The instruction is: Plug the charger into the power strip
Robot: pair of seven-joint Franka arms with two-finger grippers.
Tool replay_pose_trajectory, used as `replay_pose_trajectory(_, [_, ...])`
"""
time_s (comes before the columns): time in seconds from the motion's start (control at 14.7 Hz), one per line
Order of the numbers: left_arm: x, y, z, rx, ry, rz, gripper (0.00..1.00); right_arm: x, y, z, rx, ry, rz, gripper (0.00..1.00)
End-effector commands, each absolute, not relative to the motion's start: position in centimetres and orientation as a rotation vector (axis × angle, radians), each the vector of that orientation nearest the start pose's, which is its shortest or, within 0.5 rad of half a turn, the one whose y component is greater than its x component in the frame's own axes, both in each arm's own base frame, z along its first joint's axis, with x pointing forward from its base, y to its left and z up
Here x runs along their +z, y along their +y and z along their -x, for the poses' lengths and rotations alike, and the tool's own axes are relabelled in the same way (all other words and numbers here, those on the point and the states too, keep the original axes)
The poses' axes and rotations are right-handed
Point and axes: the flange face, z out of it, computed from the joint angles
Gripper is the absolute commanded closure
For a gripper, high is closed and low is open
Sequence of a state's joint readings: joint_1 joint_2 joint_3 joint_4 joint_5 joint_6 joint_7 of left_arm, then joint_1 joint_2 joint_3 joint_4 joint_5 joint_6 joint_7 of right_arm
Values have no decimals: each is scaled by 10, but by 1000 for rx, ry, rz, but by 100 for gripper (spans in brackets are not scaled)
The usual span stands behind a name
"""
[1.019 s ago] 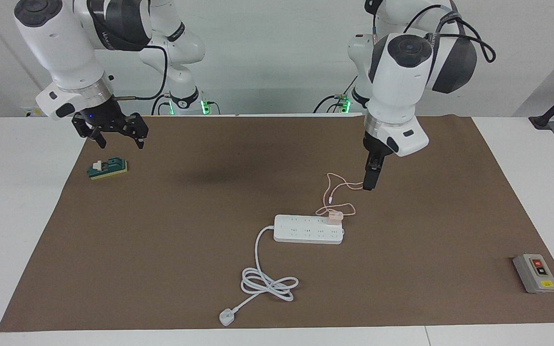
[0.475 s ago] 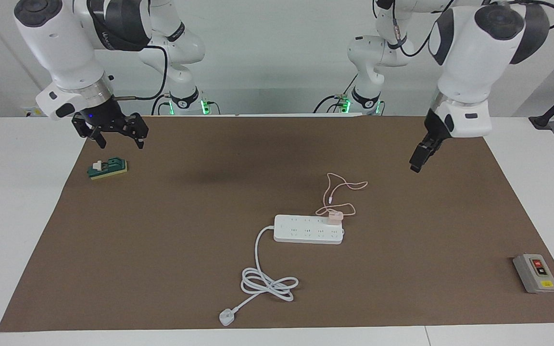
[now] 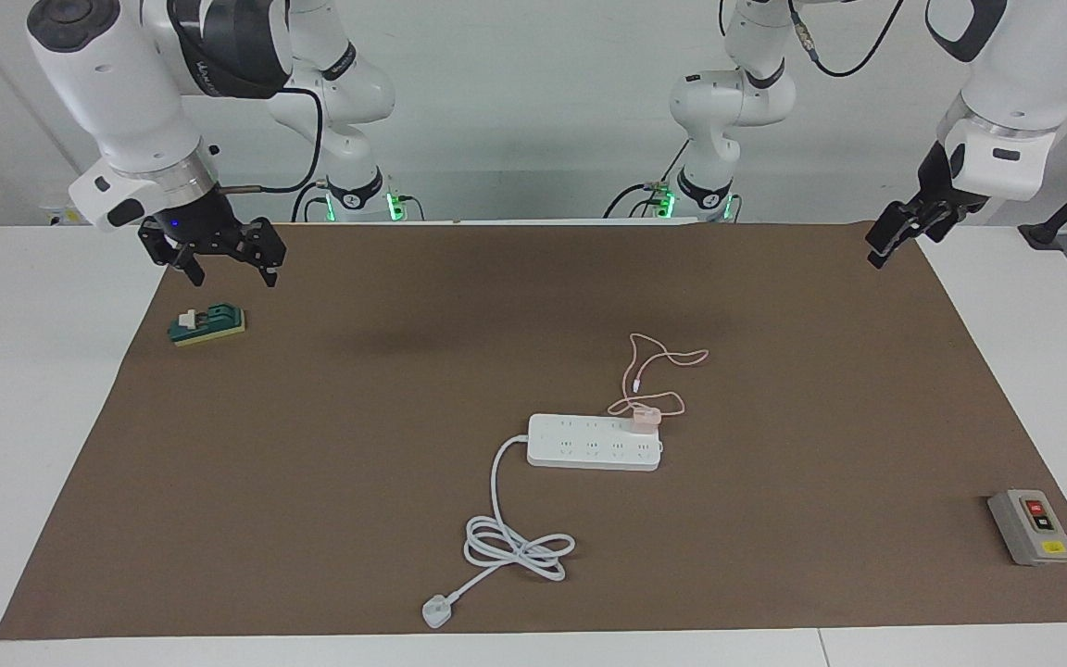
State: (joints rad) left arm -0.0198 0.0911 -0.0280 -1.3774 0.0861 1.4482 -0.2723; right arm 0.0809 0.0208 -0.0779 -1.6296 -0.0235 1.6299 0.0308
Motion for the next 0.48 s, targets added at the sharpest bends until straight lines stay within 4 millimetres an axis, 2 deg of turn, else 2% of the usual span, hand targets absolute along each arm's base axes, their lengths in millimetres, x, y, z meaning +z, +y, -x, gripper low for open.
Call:
replay_pose_trajectory(0.0, [653, 2, -540, -61, -101, 3069, 0, 593, -1, -560, 39, 33, 3148, 0])
replay_pose_trajectory(0.14, [651, 6, -536, -42, -101, 3068, 0, 593, -2, -560, 39, 36, 3148, 0])
replay_pose_trajectory(0.2, [648, 14, -532, -29, -128, 3067, 0, 594, -2, -559, 36, 36, 3150, 0])
replay_pose_trajectory(0.34, [640, 22, -516, -19, -152, 3064, 0, 594, -1, -559, 36, 33, 3148, 0])
replay_pose_trajectory(0.41, [638, 25, -514, 5, -153, 3064, 0, 594, -1, -559, 36, 33, 3148, 0])
